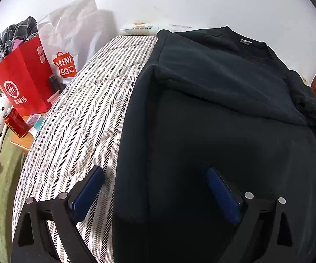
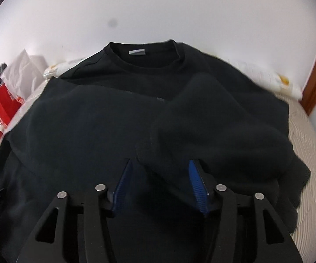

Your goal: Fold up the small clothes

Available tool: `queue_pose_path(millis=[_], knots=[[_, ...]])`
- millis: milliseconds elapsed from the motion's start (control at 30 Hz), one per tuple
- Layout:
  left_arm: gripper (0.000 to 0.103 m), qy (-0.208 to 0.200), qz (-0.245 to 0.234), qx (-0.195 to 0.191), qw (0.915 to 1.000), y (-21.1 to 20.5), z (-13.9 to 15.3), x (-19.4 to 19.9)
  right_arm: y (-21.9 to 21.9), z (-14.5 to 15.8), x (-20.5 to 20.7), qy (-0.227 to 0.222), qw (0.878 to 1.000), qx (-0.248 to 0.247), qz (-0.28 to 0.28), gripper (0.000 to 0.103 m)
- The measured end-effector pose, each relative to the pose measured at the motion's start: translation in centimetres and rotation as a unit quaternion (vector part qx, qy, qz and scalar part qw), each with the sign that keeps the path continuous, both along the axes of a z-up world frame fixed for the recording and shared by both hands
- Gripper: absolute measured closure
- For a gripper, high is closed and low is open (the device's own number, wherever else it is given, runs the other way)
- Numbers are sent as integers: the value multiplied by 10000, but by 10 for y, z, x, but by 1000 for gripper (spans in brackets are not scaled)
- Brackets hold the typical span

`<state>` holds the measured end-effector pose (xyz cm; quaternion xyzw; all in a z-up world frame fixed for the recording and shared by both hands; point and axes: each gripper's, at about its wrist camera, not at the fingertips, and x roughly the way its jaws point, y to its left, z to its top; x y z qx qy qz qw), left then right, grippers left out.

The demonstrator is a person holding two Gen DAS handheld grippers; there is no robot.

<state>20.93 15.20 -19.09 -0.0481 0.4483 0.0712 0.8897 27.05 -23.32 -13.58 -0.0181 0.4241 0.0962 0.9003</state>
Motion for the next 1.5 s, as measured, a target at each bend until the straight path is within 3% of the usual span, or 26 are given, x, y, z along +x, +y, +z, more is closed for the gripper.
queue_pose_path(millis=[133,200,300,367,467,667,700,733,767,800,833,900,1033,1167,1367,1500], knots=[[7,-1,1,-4,10000,0,0,0,-33,22,-39,-378,9992,-43,-94,39],[7,-4,0,-11,10000,-1,-1,0,-60,32,-51,-587,9971,-187,-448,30],[6,-7,6,-15,10000,-1,0,-1,-102,29,-49,-490,9927,-195,-1087,29],[7,1,-66,-97,9999,0,0,-3,-135,18,-41,-165,9877,84,-1550,29],[7,25,-139,-348,9993,5,3,-6,-170,0,-34,293,9793,932,-1771,29],[7,-36,-193,-809,9965,10,9,-17,-181,-8,-11,293,9707,1588,-1778,29],[7,-52,-178,-815,9965,11,11,-18,-176,-7,-4,270,9705,1656,-1733,33],[7,-72,-164,-808,9966,13,12,-19,-171,-6,1,246,9708,1688,-1685,44],[7,-99,-138,-796,9967,17,13,-20,-167,-5,4,239,9715,1701,-1633,50],[7,-107,-99,-786,9968,19,14,-21,-161,-3,5,208,9732,1639,-1600,61],[7,-104,-76,-789,9968,22,14,-21,-156,1,5,148,9749,1516,-1625,82],[7,-147,-36,-828,9965,28,16,-24,-145,16,-1,-68,9792,1184,-1644,95],[7,-197,-43,-730,9971,35,17,-27,-110,59,-19,-563,9843,1040,-1308,98],[7,-249,-27,-833,9962,45,20,-29,-58,87,-20,-695,9872,1216,-760,98],[7,-376,58,-959,9947,56,30,-30,45,101,-3,-697,9859,1517,123,98],[7,-474,27,-923,9946,55,38,-26,118,92,9,-635,9847,1492,636,97]])
